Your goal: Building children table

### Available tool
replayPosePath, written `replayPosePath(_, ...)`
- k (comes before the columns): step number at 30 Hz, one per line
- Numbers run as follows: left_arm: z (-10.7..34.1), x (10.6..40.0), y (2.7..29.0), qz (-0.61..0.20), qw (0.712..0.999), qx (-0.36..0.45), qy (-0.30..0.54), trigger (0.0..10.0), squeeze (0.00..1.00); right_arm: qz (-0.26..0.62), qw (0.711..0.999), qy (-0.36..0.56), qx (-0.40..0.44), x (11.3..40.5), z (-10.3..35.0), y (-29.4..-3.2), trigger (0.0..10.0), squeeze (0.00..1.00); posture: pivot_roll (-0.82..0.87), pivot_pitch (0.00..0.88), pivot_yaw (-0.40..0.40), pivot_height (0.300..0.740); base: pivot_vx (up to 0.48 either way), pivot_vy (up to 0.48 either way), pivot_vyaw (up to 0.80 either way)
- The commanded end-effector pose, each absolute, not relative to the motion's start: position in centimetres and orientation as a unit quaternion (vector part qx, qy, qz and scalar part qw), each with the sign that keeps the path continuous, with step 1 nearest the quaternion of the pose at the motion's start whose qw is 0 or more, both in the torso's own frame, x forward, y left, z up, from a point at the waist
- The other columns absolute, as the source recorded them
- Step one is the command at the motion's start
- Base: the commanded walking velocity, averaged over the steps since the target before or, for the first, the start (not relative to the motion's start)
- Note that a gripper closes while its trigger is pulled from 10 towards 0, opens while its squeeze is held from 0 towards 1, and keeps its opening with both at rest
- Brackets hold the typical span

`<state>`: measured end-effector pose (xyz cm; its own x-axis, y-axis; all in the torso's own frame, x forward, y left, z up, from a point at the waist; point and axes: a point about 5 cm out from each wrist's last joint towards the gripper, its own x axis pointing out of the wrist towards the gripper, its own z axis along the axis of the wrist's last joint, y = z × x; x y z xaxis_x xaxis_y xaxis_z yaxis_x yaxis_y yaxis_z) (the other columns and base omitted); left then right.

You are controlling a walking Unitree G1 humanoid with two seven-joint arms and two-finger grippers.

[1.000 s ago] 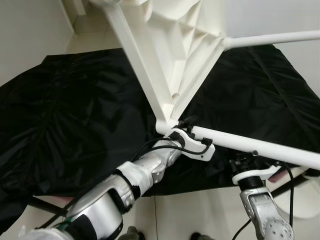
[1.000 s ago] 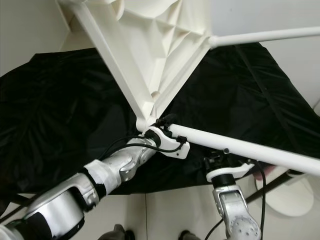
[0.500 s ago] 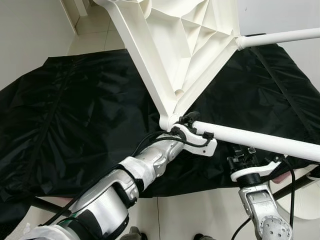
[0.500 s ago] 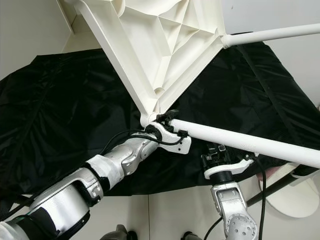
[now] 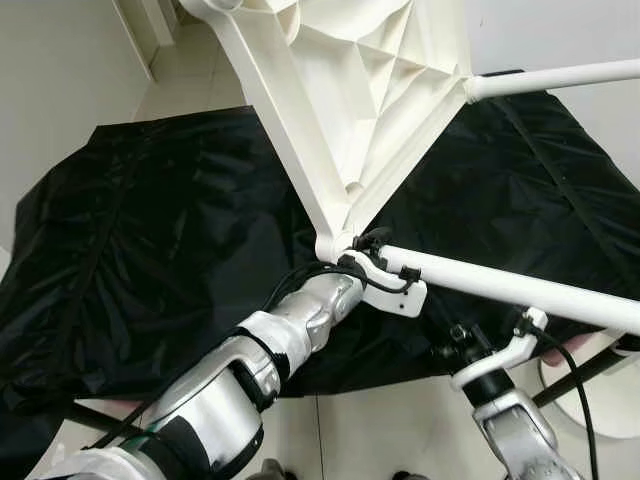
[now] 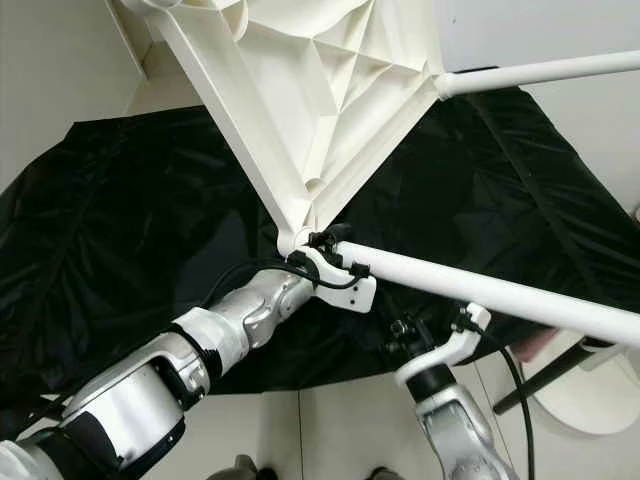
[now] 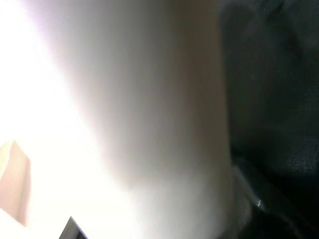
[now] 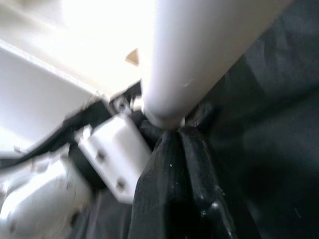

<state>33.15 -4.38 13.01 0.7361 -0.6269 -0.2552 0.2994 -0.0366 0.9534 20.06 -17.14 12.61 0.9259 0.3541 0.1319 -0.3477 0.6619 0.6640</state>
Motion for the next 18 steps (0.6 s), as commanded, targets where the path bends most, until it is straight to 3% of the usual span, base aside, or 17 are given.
replayPosePath(1,10.9,33.5,-2.6,-0.355,0.669,0.650,-0.064,10.0,0.00,0.224,0.909,0.006,0.352,19.7,12.8,-16.3,10.0,0.00,0.07,0.102,0.152,0.740,0.000,0.000,0.00)
replayPosePath(8,10.9,33.6,-2.5,-0.356,0.666,0.653,-0.065,10.0,0.00,0.174,0.931,-0.038,0.319,21.3,13.7,-16.4,10.0,0.00,0.07,0.099,0.153,0.740,0.000,0.000,0.00)
replayPosePath(9,10.9,33.6,-2.5,-0.356,0.665,0.653,-0.064,10.0,0.00,0.179,0.924,-0.045,0.335,21.3,13.8,-16.2,10.0,1.00,0.07,0.097,0.153,0.740,0.000,0.000,0.00)
replayPosePath(18,10.7,33.8,-2.1,-0.355,0.662,0.657,-0.061,10.0,0.00,0.151,0.924,-0.047,0.350,20.1,12.9,-15.8,10.0,1.00,0.08,0.097,0.163,0.740,0.000,0.000,0.00)
